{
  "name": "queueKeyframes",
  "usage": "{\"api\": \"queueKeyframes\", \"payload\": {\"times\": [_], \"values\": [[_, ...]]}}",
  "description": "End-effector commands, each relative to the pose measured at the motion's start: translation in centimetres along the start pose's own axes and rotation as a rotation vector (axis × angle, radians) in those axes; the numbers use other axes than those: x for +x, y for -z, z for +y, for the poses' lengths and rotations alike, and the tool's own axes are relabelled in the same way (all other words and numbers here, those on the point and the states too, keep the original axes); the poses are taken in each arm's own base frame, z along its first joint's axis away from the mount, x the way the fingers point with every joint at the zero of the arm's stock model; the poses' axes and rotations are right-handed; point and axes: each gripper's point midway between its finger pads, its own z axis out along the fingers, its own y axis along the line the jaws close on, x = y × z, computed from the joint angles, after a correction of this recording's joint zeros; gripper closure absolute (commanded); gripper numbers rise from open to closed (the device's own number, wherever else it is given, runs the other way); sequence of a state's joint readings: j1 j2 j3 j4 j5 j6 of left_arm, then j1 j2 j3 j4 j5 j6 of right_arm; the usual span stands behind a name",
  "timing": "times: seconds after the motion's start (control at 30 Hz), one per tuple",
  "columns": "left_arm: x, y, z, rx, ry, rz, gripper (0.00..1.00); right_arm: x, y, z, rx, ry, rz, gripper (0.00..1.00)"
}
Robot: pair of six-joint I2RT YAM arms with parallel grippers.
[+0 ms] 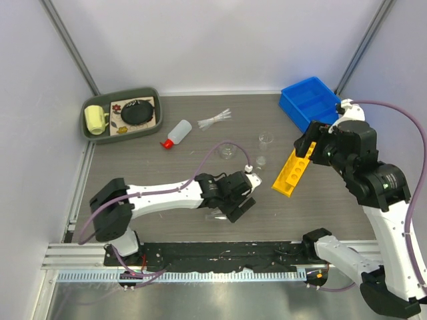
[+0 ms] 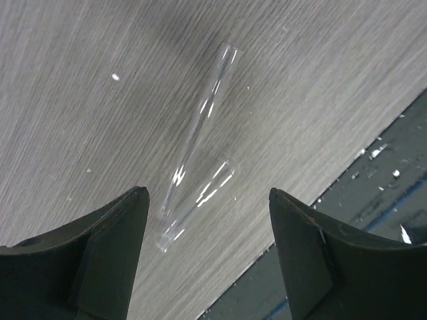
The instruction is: Organize the chemistry lab equipment
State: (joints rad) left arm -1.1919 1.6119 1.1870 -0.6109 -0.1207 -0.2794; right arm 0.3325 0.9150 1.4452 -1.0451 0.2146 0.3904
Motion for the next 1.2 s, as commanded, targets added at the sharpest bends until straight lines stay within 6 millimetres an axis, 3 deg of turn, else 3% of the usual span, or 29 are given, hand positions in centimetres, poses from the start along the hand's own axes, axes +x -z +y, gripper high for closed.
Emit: {"api": "queueKeyframes", "payload": {"times": [0.0, 0.17, 0.4, 0.57, 0.93, 1.07, 1.17], "values": [[-2.7, -2.1, -0.8, 0.012, -0.037, -0.068, 0.23, 0.2, 1.7, 1.0, -0.085, 0.014, -0.001, 0.23], [-3.1, -4.9, -1.6, 0.029, -0.047, -0.046, 0.22, 0.7, 2.6, 0.6, -0.091, 0.029, -0.004, 0.23], [-3.3, -6.8, -1.7, 0.022, -0.072, -0.026, 0.22, 1.5, 3.0, 0.4, -0.102, 0.038, 0.005, 0.23], [-2.4, -7.1, -1.3, 0.036, -0.06, -0.011, 0.22, 1.5, 3.4, 0.5, -0.122, 0.037, -0.002, 0.23], [0.5, -7.5, 1.6, 0.007, -0.05, 0.05, 0.23, 2.0, 3.0, 1.2, -0.152, 0.024, 0.014, 0.23], [1.5, -7.5, 2.4, -0.001, -0.044, 0.067, 0.27, 1.9, 3.1, 1.1, -0.152, 0.018, 0.007, 0.23], [2.2, -7.4, 2.8, -0.006, -0.048, 0.081, 0.35, 1.9, 3.0, 1.4, -0.164, 0.015, 0.011, 0.25]]}}
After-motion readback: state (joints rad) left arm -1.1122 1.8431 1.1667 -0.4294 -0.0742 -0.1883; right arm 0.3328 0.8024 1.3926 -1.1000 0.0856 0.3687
